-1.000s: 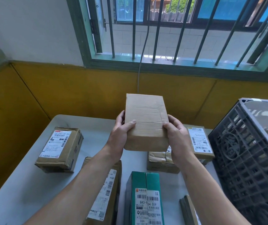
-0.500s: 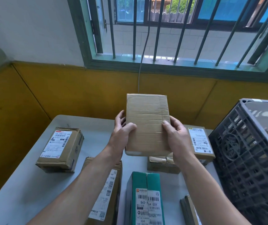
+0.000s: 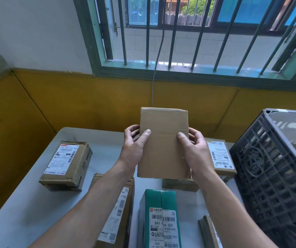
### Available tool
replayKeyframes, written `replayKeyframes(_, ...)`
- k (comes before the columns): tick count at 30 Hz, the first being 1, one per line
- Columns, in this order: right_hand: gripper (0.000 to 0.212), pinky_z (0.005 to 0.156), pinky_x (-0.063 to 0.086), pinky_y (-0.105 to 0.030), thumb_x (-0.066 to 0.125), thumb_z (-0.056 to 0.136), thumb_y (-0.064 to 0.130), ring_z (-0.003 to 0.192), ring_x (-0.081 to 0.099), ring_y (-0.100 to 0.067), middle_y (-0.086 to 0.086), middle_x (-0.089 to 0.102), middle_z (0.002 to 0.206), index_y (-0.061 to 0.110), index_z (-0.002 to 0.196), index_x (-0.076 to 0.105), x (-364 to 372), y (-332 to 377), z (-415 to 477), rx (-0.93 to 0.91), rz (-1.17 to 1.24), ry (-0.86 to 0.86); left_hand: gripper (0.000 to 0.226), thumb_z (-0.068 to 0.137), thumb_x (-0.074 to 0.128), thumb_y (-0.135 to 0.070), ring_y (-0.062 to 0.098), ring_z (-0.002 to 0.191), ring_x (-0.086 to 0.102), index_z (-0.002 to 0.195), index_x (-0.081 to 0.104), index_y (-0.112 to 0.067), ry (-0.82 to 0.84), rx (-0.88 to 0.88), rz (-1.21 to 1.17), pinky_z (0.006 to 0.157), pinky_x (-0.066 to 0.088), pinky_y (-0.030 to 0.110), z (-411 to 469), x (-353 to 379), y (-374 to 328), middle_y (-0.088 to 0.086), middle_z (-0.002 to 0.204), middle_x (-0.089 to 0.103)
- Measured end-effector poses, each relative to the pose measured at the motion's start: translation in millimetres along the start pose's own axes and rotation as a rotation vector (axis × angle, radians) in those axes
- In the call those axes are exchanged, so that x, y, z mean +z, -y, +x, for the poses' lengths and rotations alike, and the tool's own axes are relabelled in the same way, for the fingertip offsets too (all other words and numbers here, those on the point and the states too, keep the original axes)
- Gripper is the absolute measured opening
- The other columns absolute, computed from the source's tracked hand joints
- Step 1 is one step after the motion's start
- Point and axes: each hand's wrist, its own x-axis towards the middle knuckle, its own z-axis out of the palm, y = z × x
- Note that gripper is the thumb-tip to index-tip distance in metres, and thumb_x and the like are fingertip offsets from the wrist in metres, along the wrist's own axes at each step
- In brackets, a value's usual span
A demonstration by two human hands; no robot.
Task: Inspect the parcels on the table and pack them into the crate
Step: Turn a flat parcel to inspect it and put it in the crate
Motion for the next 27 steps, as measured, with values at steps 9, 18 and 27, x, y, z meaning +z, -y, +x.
replayKeyframes(9, 0.024, 0.095, 0.056, -0.042, 0.068, 0.094, 0.044, 0.106, 0.065, -0.012, 0.004, 0.067, 0.118, 0.035, 0.114, 0.059, -0.7, -0.3, 1.4, -0.005, -0.001, -0.016, 0.033, 0.098, 0.058, -0.047, 0.023, 0.114, 0.063, 0.127, 0.043, -0.043, -0.018, -0.009, -0.002, 0.091, 0.059, 0.049, -4.6, 3.1, -2.2, 0.001, 0.130, 0.059)
replayKeyframes(18, 0.018, 0.099, 0.053, -0.048, 0.065, 0.095, 0.045, 0.106, 0.066, -0.018, 0.005, 0.068, 0.112, 0.034, 0.108, 0.059, -0.7, -4.2, 3.9, 0.008, -0.033, -0.049, 0.029, 0.100, 0.054, -0.049, 0.015, 0.099, 0.063, 0.118, 0.042, -0.031, -0.049, -0.041, -0.032, 0.083, 0.059, 0.037, -2.3, 4.9, -5.1, 0.002, 0.117, 0.065)
replayKeyframes(27, 0.029, 0.093, 0.051, -0.041, 0.059, 0.096, 0.050, 0.095, 0.063, -0.012, 0.004, 0.067, 0.110, 0.027, 0.113, 0.062, -0.6, -0.6, 2.9, 0.018, -0.076, -0.052, 0.048, 0.099, 0.053, -0.053, 0.027, 0.115, 0.064, 0.140, 0.037, -0.033, -0.049, -0.041, -0.060, 0.095, 0.057, 0.054, -5.3, 5.7, -8.2, 0.007, 0.131, 0.060)
